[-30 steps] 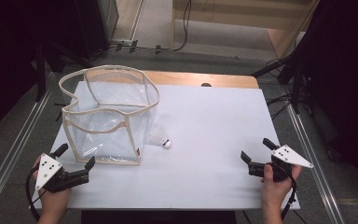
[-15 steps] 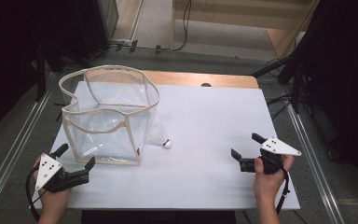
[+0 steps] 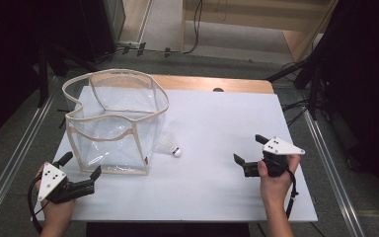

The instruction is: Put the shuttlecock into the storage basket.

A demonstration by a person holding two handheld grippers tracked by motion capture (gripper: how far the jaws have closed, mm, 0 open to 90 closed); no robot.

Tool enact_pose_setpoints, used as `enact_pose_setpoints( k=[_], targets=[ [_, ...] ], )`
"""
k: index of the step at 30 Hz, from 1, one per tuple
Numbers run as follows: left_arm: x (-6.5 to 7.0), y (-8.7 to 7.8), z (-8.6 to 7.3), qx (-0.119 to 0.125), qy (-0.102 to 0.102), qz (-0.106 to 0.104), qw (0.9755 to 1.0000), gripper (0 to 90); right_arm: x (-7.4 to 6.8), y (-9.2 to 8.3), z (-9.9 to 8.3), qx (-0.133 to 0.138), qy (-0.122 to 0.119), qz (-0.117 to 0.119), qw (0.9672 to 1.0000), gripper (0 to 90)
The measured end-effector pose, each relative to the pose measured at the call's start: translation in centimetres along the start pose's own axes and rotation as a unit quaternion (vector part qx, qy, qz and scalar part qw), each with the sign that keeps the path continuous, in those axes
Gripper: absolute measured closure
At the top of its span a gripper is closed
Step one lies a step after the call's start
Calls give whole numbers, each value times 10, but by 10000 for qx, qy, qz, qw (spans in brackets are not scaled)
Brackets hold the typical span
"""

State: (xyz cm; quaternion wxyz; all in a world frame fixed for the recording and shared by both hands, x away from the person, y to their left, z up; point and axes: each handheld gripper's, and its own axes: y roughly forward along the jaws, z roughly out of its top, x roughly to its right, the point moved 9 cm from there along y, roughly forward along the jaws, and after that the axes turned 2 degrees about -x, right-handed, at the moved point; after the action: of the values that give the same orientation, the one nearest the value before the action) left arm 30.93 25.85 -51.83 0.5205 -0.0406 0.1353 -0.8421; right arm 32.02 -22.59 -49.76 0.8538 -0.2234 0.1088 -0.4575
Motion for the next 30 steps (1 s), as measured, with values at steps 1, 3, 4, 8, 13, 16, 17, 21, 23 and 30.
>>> enact_pose_setpoints(
  k=[1, 3, 4, 8, 13, 16, 17, 21, 23, 30],
  targets=[
    [0, 0, 0, -2, 0, 1, 10000, 0, -1, 1, 2, 2, -13, 10, 10000, 0],
    [0, 0, 0, 0, 5, -3, 10000, 0, -3, 4, 6, -16, -49, 41, 10000, 0],
    [0, 0, 0, 0, 11, -5, 10000, 0, -3, 5, 8, -34, -58, 43, 10000, 0],
    [0, 0, 0, 0, 11, -8, 10000, 0, -7, 12, 19, -58, -123, 135, 9998, 0],
    [0, 0, 0, -5, 31, -13, 10000, 0, -11, 19, 27, -111, -179, 221, 9995, 0],
    [1, 0, 0, -8, 25, -12, 10000, 0, -14, 21, 29, -149, -223, 244, 9993, 0],
    [1, 0, 0, -8, 26, -12, 10000, 0, -15, 23, 31, -158, -248, 265, 9992, 0],
    [1, 0, 0, -12, 33, -17, 10000, 0, -20, 28, 36, -219, -325, 329, 9987, 0],
    [1, 0, 0, -5, 32, -23, 10000, 0, -22, 31, 39, -238, -356, 363, 9984, 0],
    [1, 0, 0, -8, 37, -31, 10000, 0, -32, 42, 48, -382, -502, 458, 9970, 0]
  ],
)
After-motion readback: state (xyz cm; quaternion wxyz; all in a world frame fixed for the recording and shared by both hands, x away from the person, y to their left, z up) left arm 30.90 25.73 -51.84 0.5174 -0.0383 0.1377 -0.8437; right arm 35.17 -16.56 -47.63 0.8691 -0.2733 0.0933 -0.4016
